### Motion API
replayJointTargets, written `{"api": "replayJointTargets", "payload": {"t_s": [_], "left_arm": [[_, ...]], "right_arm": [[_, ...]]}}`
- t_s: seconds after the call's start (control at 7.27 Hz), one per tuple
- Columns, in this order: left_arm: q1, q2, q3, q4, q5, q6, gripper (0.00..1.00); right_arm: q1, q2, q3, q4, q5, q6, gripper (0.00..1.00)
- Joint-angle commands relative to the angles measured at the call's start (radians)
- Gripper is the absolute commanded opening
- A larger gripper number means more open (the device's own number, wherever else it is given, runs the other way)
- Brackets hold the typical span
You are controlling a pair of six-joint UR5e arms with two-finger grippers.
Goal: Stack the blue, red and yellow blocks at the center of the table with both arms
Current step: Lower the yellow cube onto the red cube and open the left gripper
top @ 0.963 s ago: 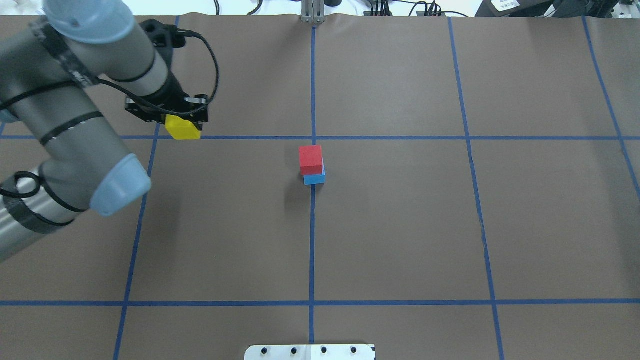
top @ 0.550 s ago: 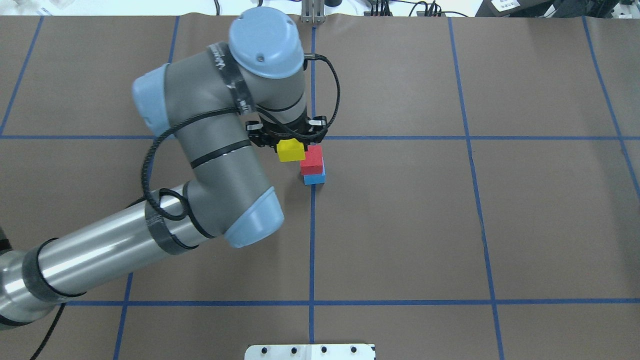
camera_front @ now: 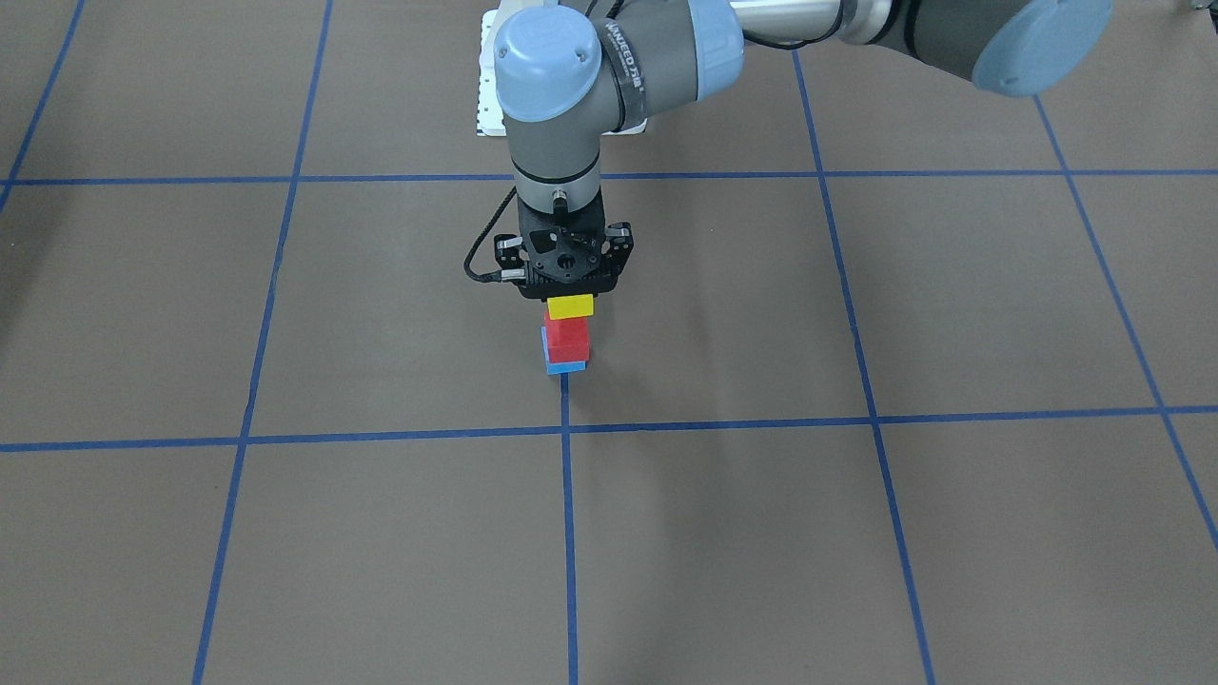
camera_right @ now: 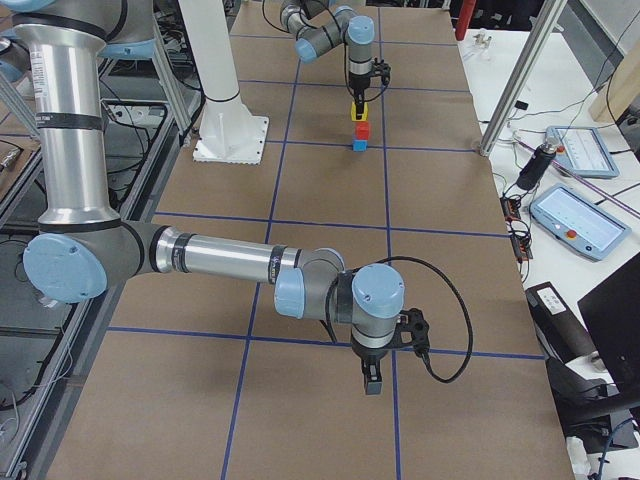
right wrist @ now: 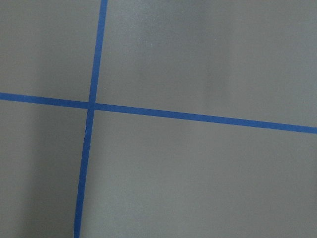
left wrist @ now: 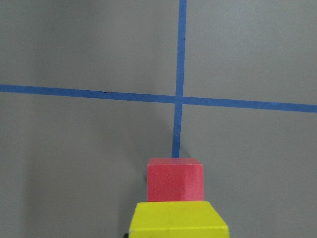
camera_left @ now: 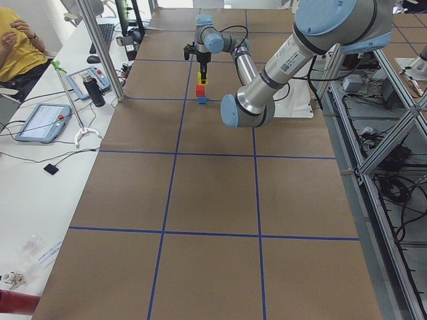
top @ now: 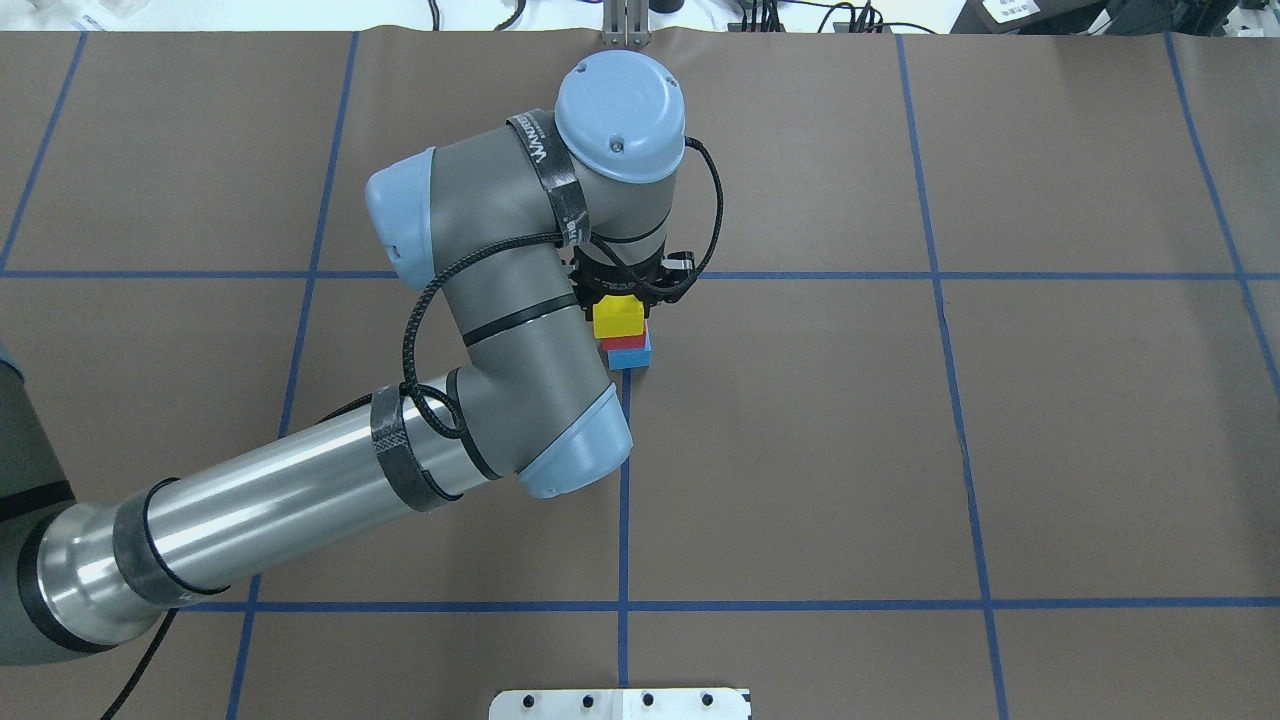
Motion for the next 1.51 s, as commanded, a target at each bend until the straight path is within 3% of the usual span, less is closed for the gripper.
{"api": "replayJointTargets", "payload": {"t_s": [0.0, 1.1, 1.24, 1.38], "left_arm": [[0.0, 0.001, 0.038, -0.058, 0.0, -0.001, 0.0], [-0.003, 0.001, 0.072, -0.098, 0.0, 0.001, 0.0], [-0.003, 0.001, 0.072, -0.099, 0.0, 0.002, 0.09], [-0.003, 0.001, 0.073, -0.1, 0.0, 0.004, 0.36]], "right_arm": [[0.0, 0.001, 0.0, 0.0, 0.0, 0.0, 1.0], [0.0, -0.001, 0.0, 0.0, 0.0, -0.003, 1.0], [0.0, 0.001, 0.0, 0.0, 0.0, -0.003, 1.0], [0.0, 0.001, 0.0, 0.0, 0.0, -0.003, 1.0]]}}
